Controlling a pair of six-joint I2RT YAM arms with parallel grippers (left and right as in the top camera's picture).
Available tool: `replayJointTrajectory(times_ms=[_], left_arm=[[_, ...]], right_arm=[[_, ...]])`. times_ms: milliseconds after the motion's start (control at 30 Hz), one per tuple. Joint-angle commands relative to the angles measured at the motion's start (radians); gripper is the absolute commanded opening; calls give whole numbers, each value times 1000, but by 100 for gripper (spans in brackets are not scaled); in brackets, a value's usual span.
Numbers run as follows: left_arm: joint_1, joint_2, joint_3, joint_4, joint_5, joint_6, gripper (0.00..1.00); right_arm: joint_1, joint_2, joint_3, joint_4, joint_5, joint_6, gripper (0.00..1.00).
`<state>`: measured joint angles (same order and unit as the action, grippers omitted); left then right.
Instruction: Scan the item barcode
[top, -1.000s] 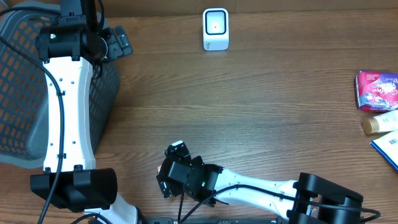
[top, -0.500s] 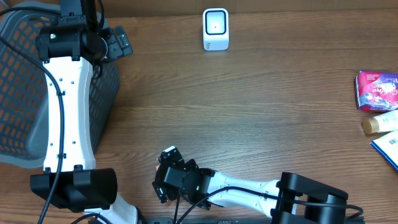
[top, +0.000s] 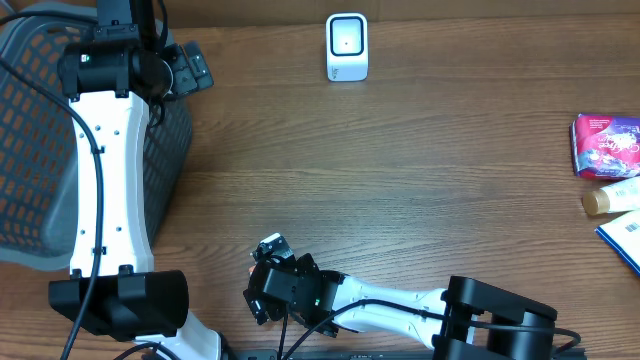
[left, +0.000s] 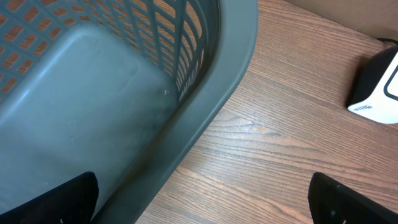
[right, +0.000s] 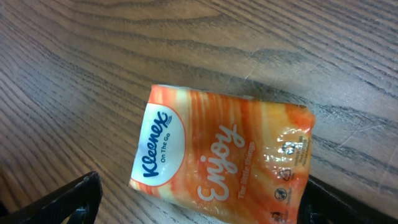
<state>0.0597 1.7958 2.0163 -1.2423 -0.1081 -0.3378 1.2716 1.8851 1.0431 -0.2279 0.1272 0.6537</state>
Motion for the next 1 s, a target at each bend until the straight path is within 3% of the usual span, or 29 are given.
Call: replayJointTrajectory(times_ms=[0, 500, 633, 700, 967], left_arm=[[-1, 11, 0, -3, 4, 1, 100], [-1, 11, 0, -3, 4, 1, 100], [-1, 11, 0, -3, 5, 1, 100], [-1, 11, 0, -3, 5, 1, 100], [-1, 11, 0, -3, 5, 1, 100]], right_arm=[[-17, 40, 0, -12, -10, -21, 100], [-66, 49, 0, -46, -71, -26, 91], [-66, 49, 0, -50, -70, -26, 52], [-68, 49, 0, -50, -70, -26, 40], [-103, 49, 9, -93, -69, -26, 24]])
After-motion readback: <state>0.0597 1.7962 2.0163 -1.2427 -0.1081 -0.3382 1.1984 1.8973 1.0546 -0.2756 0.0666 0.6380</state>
